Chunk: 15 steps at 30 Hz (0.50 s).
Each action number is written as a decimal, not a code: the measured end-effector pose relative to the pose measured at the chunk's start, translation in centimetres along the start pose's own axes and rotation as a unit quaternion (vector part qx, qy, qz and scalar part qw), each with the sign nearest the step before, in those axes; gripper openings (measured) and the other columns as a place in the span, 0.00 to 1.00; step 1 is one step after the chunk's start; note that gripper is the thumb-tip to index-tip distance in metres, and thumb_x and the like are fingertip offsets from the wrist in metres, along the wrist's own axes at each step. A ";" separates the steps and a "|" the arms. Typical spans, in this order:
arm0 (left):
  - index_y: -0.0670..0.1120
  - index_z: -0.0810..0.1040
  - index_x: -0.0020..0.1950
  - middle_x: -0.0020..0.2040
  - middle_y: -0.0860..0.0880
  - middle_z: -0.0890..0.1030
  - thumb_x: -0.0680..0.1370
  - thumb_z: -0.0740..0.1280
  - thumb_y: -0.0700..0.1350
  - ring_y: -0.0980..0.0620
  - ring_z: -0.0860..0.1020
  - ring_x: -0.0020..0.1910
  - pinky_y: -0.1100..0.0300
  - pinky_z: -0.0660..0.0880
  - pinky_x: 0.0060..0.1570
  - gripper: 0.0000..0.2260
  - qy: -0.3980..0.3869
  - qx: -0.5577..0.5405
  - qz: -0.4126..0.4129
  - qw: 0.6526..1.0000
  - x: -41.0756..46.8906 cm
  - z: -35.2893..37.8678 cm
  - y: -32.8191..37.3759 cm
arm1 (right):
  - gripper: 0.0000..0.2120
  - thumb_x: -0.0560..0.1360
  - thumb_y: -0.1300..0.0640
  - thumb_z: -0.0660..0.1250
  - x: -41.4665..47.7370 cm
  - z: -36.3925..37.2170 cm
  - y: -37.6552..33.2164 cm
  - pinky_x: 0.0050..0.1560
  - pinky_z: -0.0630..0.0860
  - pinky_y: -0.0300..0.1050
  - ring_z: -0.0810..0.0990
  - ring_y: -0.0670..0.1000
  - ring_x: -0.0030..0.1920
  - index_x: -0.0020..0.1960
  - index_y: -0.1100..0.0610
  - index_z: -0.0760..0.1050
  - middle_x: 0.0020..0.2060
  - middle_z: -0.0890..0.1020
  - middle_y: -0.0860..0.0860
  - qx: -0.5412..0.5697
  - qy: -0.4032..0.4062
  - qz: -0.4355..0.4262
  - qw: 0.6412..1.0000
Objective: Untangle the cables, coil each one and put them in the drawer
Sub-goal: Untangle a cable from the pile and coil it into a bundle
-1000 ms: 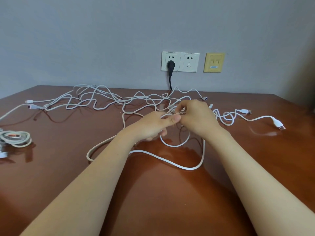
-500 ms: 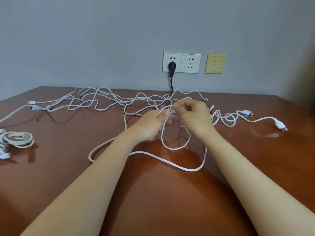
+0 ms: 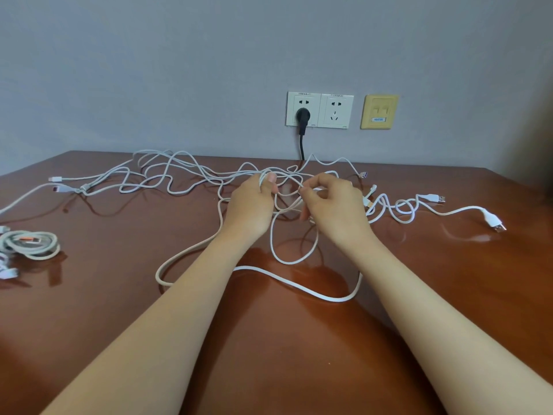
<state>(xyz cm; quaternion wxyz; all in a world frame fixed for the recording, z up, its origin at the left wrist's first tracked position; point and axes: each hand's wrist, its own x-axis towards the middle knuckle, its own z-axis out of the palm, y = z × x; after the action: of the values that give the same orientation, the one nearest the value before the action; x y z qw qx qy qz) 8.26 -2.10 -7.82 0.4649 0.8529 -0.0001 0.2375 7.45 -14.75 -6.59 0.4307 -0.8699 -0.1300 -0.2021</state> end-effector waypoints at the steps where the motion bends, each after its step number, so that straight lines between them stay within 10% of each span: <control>1: 0.48 0.71 0.37 0.30 0.53 0.68 0.83 0.52 0.48 0.53 0.67 0.32 0.58 0.60 0.35 0.16 -0.002 -0.022 -0.005 1.000 0.0 0.1 0.0 | 0.09 0.76 0.58 0.62 0.0 0.0 0.1 0.34 0.68 0.31 0.74 0.40 0.26 0.38 0.51 0.74 0.21 0.76 0.44 0.016 0.002 0.000 1.000; 7: 0.49 0.73 0.39 0.16 0.56 0.66 0.83 0.50 0.51 0.61 0.58 0.14 0.73 0.55 0.18 0.18 -0.056 -0.287 -0.094 0.952 -0.4 0.9 1.0 | 0.08 0.75 0.60 0.64 -0.4 0.6 0.1 0.32 0.65 0.30 0.73 0.41 0.25 0.41 0.56 0.81 0.25 0.77 0.46 0.023 -0.008 -0.013 1.000; 15: 0.49 0.71 0.38 0.20 0.54 0.68 0.83 0.52 0.45 0.60 0.66 0.19 0.63 0.60 0.23 0.16 -0.036 -0.216 -0.046 0.975 -0.3 1.0 1.1 | 0.09 0.74 0.63 0.61 -1.3 1.4 0.0 0.42 0.69 0.41 0.78 0.52 0.37 0.42 0.56 0.79 0.32 0.82 0.53 -0.023 -0.028 -0.073 0.997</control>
<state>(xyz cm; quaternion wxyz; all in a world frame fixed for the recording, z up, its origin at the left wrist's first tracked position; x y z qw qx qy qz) 8.15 -3.52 -7.54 0.6487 0.7391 -0.0287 0.1792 6.64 -13.71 -7.89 0.3907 -0.8733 -0.2000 -0.2114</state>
